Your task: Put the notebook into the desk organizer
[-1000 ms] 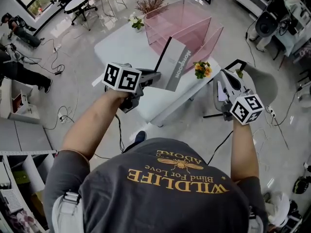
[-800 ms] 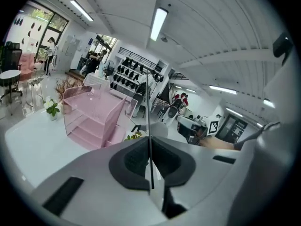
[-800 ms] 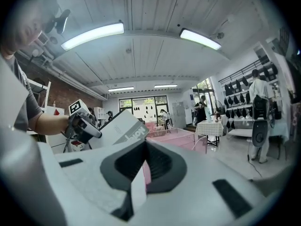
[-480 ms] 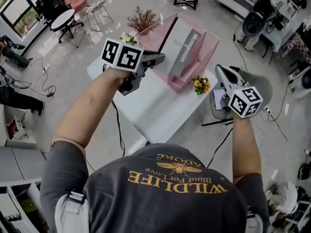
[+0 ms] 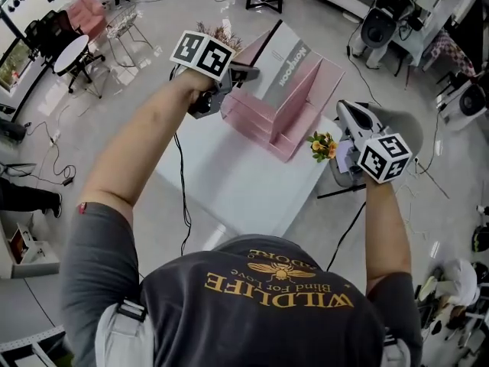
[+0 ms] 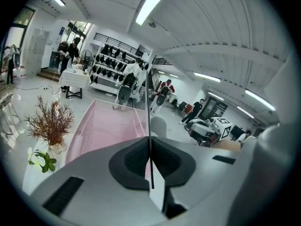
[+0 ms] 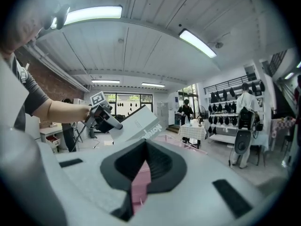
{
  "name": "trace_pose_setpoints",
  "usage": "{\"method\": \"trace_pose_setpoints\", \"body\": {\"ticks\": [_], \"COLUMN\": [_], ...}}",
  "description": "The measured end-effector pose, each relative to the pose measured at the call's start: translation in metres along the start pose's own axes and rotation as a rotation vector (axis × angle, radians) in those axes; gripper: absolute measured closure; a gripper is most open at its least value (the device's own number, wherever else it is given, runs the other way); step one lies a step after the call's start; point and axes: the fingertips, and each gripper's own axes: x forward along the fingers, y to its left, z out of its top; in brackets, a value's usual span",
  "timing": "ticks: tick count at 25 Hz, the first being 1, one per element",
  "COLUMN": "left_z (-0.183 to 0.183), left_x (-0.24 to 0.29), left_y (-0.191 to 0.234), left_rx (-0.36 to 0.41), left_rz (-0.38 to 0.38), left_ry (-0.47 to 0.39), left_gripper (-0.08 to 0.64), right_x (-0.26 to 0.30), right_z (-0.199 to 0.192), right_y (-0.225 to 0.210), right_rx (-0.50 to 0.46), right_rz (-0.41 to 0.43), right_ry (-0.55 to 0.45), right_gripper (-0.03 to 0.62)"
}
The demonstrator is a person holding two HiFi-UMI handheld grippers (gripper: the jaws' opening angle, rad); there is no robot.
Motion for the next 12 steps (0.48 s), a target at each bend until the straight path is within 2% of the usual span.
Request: {"method": "trace_pose_setpoints", "body": {"ticks": [4,12], "left_z": [0.003,0.0], "left_x": [0.015,0.052], "left_y": [0.025,0.056], "left_rx": [-0.005,-0.086], "left_rz": [-0.054,-0.167], "left_ry": [0.063,0.144], "left_gripper": [0.551,0.551], "right_x": [0.01,0.034], "right_z": [0.004,0.012], "right_y": [-0.005,-0.025], "right_rx": [-0.004,-0.01], "right_rz": [-0.043,-0.096], "right_ry": [0.002,0.007], "right_gripper": [0.592,0.592]}}
